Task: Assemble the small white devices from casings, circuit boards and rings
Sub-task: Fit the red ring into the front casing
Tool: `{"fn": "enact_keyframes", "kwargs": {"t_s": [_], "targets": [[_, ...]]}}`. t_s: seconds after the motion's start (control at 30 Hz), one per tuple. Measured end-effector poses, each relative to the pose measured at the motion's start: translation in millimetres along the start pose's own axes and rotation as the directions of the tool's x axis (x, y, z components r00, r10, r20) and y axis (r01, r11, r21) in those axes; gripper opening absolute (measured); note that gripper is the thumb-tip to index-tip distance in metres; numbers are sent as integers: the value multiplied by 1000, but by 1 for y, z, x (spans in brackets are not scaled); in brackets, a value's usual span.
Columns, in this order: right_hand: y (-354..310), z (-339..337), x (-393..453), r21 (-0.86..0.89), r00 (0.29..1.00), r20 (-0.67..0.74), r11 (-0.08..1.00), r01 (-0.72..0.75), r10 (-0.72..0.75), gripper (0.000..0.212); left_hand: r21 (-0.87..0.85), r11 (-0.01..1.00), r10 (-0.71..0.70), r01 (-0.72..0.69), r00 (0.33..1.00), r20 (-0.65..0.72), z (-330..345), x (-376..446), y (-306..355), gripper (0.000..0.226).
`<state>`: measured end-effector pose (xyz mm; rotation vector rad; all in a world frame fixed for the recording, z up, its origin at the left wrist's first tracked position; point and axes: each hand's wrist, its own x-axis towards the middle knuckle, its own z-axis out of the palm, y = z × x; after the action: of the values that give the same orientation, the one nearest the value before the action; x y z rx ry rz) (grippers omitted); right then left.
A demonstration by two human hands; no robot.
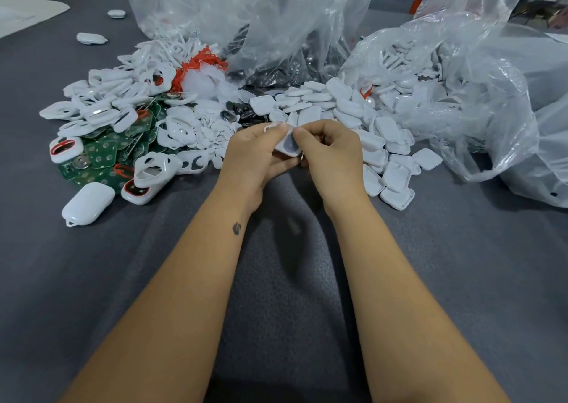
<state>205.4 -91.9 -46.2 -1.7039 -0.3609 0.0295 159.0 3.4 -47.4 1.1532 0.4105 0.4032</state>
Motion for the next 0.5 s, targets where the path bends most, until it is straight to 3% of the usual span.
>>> {"fn": "enact_keyframes", "kwargs": {"t_s": [0.2, 0.33, 0.43, 0.5], "targets": [[0, 9, -7, 70, 999, -28, 997, 23, -21, 8, -134, 988, 50, -73, 984, -172, -5, 6, 3, 13], [3, 22, -15, -50, 996, 27, 995, 82, -81, 12, -167, 969, 122, -180, 944, -307, -14, 7, 12, 20], [3, 37, -18, -306, 957, 194, 914, 267, -215, 20, -162, 955, 172, -247, 910, -377, -26, 8, 27, 21], [-1, 53, -20, -450, 867, 355, 749, 486, -349, 27, -134, 948, 209, -289, 883, -419, -38, 10, 44, 19]]}}
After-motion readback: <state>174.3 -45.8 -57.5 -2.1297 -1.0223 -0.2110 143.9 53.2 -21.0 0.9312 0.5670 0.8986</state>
